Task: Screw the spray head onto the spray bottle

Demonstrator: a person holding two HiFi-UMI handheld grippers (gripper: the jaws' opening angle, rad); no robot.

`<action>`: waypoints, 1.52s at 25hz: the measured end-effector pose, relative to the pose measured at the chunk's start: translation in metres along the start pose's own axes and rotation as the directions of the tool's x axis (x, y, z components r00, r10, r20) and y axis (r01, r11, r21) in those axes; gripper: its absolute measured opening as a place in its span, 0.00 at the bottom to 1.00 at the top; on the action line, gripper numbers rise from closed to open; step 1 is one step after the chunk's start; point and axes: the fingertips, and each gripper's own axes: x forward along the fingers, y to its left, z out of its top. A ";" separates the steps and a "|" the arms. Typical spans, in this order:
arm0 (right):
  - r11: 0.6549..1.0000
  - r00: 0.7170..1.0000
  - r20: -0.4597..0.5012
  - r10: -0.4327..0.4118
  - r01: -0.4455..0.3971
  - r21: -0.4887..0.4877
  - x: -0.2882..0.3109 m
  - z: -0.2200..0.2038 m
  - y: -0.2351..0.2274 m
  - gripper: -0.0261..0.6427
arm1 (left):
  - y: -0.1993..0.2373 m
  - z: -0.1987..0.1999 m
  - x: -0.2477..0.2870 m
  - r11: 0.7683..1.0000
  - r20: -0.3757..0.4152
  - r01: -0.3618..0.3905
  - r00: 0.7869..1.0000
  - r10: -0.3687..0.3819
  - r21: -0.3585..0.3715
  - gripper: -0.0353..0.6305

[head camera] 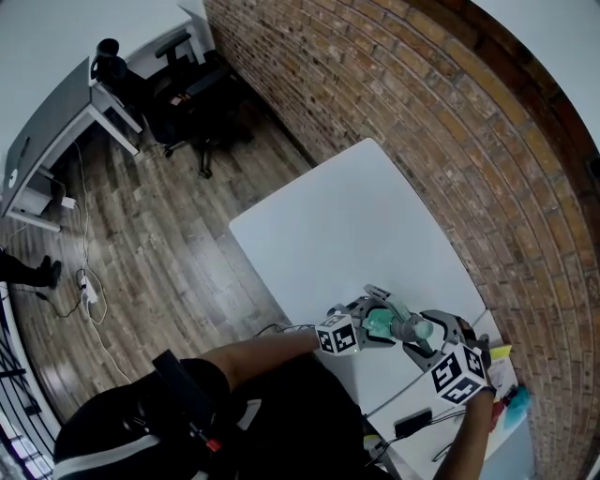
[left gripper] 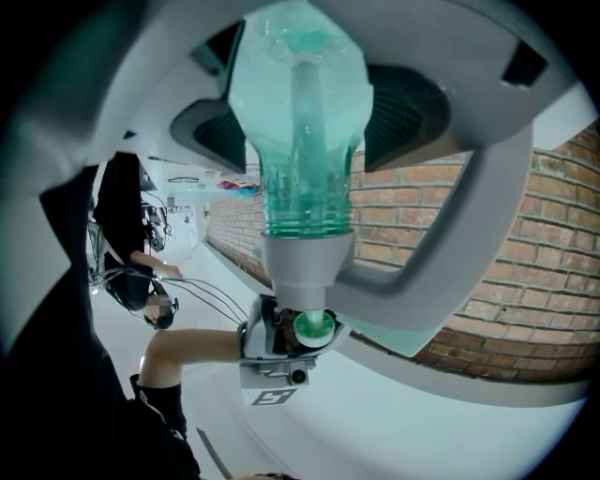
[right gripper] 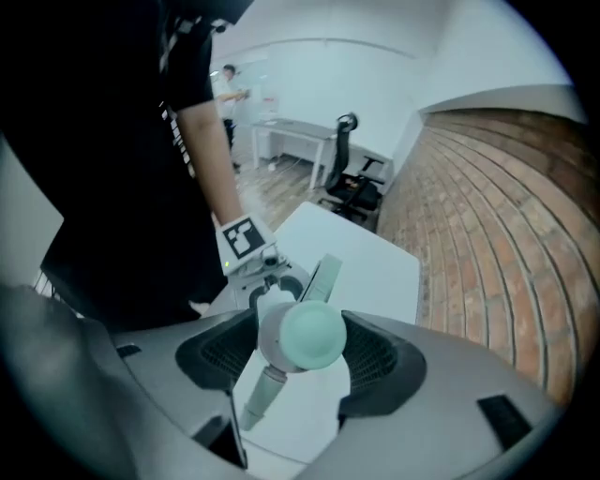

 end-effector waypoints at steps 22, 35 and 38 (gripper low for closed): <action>0.751 0.982 -0.031 -0.184 0.161 0.640 0.018 -0.019 -0.010 0.44 | -0.002 -0.003 -0.006 1.000 0.031 0.002 1.000 -0.002 -0.021 0.63; 0.759 0.987 -0.020 -0.160 0.136 0.637 0.020 -0.020 -0.010 0.44 | -0.002 -0.039 -0.013 0.997 -0.029 0.040 0.999 -0.041 -0.061 0.81; 0.788 0.988 -0.015 -0.154 0.132 0.602 0.020 -0.020 -0.009 0.44 | -0.003 -0.045 -0.011 0.998 -0.035 0.047 0.998 -0.049 -0.049 0.82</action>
